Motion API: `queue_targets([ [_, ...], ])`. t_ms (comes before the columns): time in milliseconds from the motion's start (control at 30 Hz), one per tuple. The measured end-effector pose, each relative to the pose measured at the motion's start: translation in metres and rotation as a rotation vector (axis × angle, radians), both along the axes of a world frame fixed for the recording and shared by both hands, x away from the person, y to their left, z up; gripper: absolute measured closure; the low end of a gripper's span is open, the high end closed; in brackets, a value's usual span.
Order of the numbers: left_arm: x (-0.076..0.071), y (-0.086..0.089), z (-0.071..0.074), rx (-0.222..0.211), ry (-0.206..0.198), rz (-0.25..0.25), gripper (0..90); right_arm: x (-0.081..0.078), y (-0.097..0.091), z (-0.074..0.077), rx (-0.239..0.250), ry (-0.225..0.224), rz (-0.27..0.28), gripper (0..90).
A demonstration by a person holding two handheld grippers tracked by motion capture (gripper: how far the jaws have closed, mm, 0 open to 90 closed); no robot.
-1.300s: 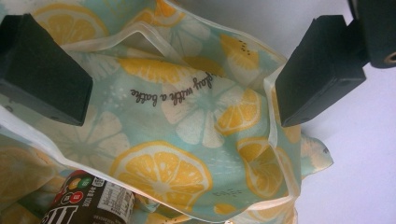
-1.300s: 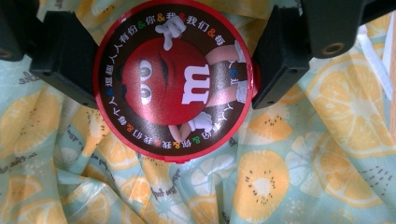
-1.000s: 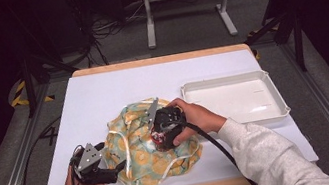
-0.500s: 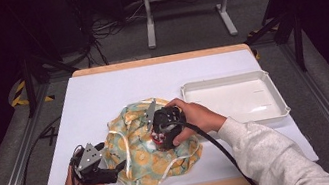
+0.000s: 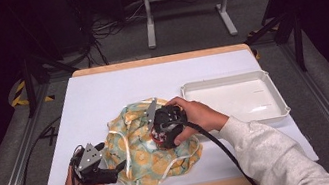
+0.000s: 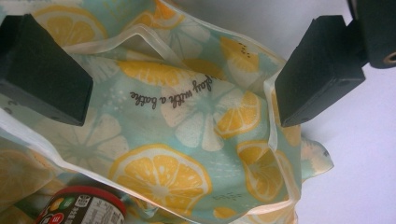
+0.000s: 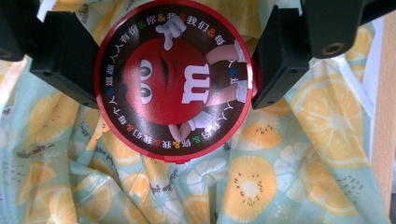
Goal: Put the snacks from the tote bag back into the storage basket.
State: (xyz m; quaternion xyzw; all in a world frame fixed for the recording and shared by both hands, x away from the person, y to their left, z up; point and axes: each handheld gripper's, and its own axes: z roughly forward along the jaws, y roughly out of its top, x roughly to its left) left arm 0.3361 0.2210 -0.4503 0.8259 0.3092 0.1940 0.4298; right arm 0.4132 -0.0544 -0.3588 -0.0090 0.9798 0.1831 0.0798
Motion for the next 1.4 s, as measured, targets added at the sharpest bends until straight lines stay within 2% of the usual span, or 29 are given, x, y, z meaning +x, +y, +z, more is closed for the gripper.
queue_targets([
  [600,0.000,0.000,0.000,0.003,0.005,-0.002,4.9,-0.001,-0.010,0.023,0.037,-0.016,-0.016,23.2],
  [833,0.000,-0.001,0.000,0.008,0.002,-0.004,5.0,-0.002,-0.015,0.029,0.026,-0.028,-0.016,23.2],
  [1033,0.000,-0.001,0.000,0.010,0.003,-0.005,5.0,-0.001,-0.023,0.036,0.052,-0.036,-0.032,23.2],
  [1400,-0.001,-0.002,0.000,0.016,0.006,-0.013,5.0,-0.003,-0.035,0.046,0.052,-0.052,-0.040,23.2],
])
